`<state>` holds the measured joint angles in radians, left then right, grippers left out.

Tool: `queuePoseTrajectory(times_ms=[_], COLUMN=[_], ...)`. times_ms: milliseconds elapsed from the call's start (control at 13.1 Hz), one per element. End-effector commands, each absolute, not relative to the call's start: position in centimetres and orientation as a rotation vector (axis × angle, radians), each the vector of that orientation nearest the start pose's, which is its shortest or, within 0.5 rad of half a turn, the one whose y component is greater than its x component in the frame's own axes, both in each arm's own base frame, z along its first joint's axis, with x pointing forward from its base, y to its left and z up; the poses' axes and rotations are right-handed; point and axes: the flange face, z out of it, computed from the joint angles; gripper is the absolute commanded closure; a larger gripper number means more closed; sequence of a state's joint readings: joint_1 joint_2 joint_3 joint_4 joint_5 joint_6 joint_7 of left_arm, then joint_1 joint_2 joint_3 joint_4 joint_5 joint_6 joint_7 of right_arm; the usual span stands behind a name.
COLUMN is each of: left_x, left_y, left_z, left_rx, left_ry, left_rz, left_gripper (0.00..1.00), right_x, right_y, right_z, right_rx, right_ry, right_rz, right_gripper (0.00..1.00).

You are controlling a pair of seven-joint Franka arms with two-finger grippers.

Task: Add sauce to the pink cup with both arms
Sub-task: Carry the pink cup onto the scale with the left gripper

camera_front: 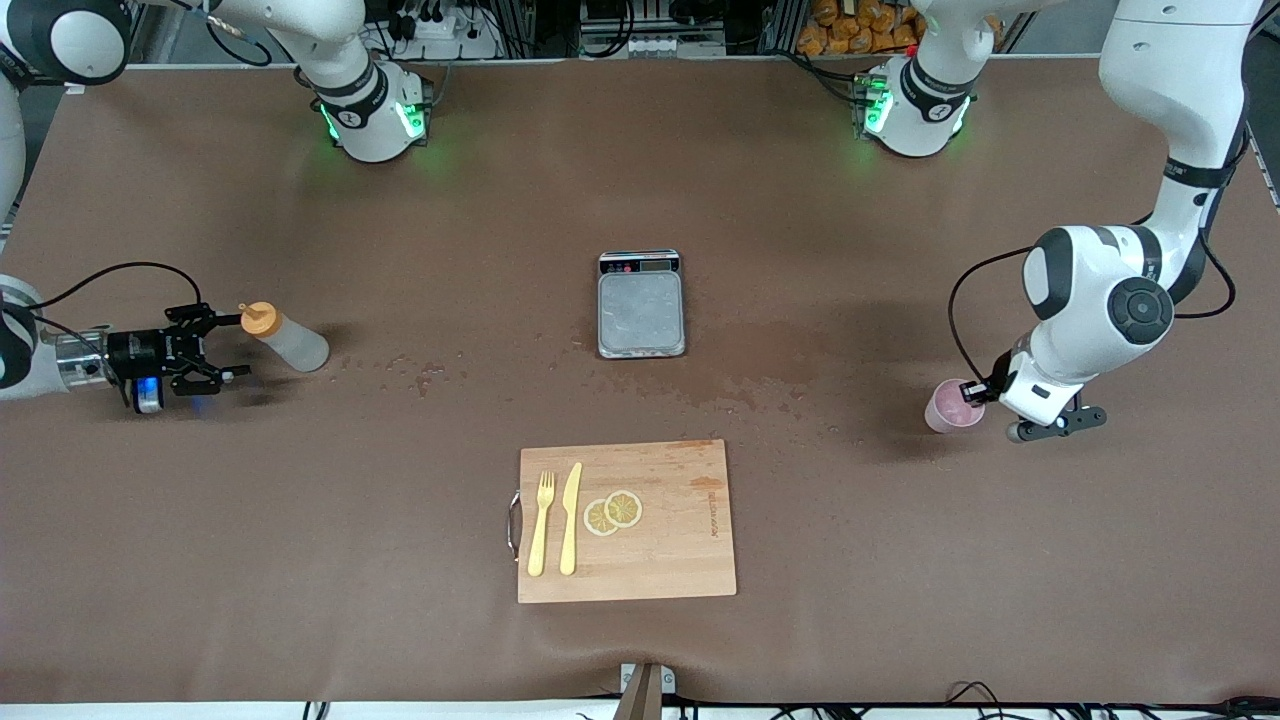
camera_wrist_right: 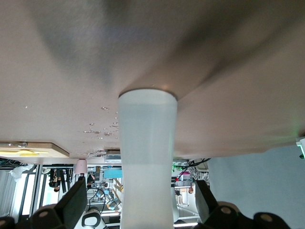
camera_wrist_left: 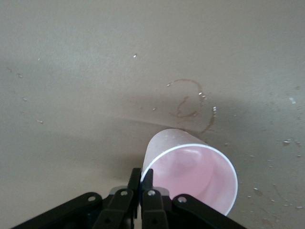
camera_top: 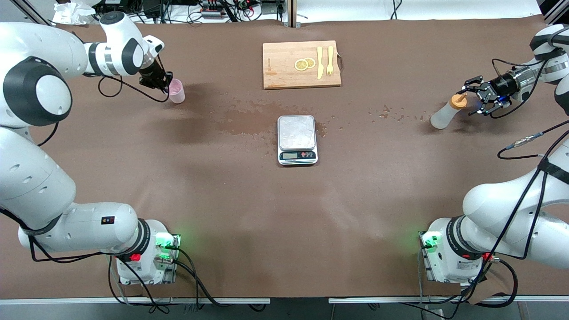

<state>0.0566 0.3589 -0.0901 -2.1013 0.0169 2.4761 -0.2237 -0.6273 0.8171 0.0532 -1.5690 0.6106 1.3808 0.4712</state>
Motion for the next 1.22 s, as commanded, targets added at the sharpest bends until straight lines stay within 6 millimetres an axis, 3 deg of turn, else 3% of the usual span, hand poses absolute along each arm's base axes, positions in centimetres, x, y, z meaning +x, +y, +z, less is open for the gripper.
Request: queuePoseTrajectory(times_ms=[0, 153, 382, 611, 764, 841, 917, 993, 1146], left_x=[58.3, 58.5, 58.2, 56.9, 55.4, 55.0, 54.2, 52.7, 50.7], left_y=[-4.8, -7.1, -12.8, -18.9, -21.6, -22.6, -24.6, -27.9, -31.5], left_z=[29.0, 31.7, 35.2, 36.4, 37.0, 38.3, 39.3, 39.7, 39.8], left_rx=[-3.163, -3.177, -3.194, -3.205, -3.195, -3.181, -3.168, -3.161, -3.155], left_ry=[-0.22, -0.174, -0.196, -0.324, -0.305, -0.291, -0.311, -0.329, -0.378], left_rz=[-0.081, -0.136, -0.075, -0.031, 0.037, 0.08, 0.119, 0.139, 0.152], left_gripper=[1.0, 1.0, 1.0, 1.0, 1.0, 1.0, 1.0, 1.0, 1.0], right_x=[52.0, 51.8, 51.8, 52.3, 52.4, 52.6, 52.6, 52.4, 52.3], right_y=[-27.0, -26.8, -25.6, -23.9, -23.0, -22.3, -22.2, -21.9, -21.5], right_z=[13.3, 12.6, 11.7, 11.5, 11.2, 11.1, 11.0, 10.8, 10.6], right_rx=[-1.709, -1.695, -1.682, -1.693, -1.698, -1.704, -1.706, -1.705, -1.708], right_ry=[1.234, 1.219, 1.198, 1.173, 1.161, 1.152, 1.147, 1.137, 1.124], right_rz=[1.14, 1.138, 1.166, 1.192, 1.206, 1.219, 1.219, 1.222, 1.228], right_gripper=[0.0, 0.0, 0.0, 0.0, 0.0, 0.0, 0.0, 0.0, 0.0])
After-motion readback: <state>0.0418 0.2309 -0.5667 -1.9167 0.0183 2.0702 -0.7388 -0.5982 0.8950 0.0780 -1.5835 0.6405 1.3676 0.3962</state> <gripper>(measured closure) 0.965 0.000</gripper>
